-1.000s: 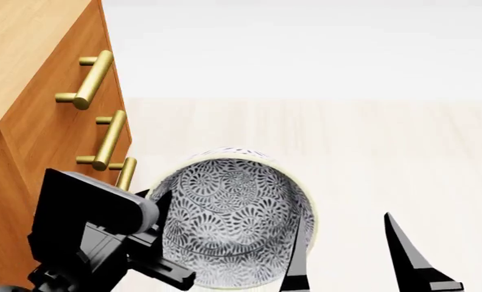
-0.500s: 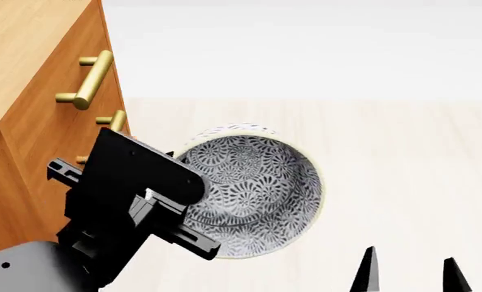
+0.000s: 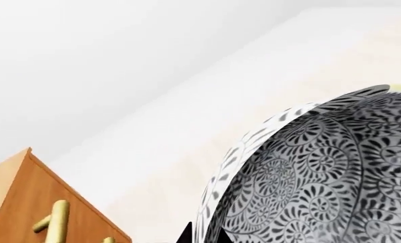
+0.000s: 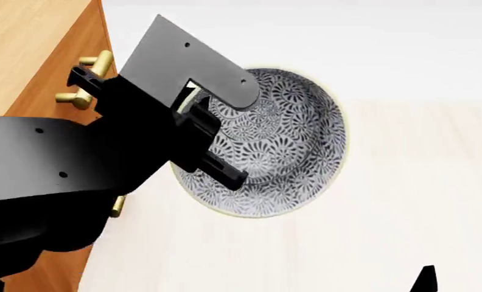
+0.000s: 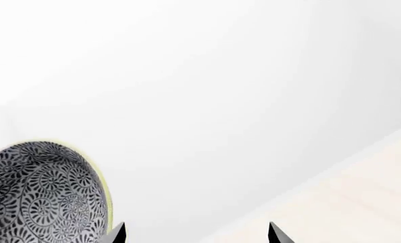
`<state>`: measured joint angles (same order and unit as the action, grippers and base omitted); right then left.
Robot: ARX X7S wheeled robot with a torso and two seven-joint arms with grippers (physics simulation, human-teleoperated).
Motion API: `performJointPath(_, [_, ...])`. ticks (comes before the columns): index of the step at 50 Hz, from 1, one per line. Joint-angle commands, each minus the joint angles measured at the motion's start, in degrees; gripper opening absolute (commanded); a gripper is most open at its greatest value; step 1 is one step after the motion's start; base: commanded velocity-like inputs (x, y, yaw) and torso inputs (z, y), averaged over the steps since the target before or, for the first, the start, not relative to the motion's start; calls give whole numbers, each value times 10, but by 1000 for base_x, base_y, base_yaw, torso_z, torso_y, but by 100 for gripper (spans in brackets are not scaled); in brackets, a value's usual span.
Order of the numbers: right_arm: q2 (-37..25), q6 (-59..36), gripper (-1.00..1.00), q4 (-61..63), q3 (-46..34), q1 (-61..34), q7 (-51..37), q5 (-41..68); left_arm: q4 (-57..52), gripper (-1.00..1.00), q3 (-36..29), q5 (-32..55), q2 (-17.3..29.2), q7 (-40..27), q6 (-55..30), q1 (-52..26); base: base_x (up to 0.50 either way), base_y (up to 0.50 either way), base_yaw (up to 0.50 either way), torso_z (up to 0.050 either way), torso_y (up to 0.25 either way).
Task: Put the bowl on top of the cabinet.
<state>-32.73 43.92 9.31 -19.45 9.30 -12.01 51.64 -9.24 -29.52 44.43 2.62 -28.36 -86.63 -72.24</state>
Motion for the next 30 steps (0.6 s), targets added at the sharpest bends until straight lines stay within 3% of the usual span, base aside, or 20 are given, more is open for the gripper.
performJointPath(1, [6,16,100,6,15,14,17,7,149,-100,44,54,-24,-42,-3,-115,0,0,0,0,0])
performJointPath(12, [7,15,100,12,18,19,15,3,358,-100,98,187,-22,-111,57,-233,0,0,0,0,0])
performJointPath(17, [6,18,100,15,21,23,19,8,435,-100,137,209,-17,-134,86,-266,0,0,0,0,2])
performJointPath(30, [6,19,100,21,25,29,25,11,515,-100,188,219,3,-199,143,-311,0,0,0,0,0])
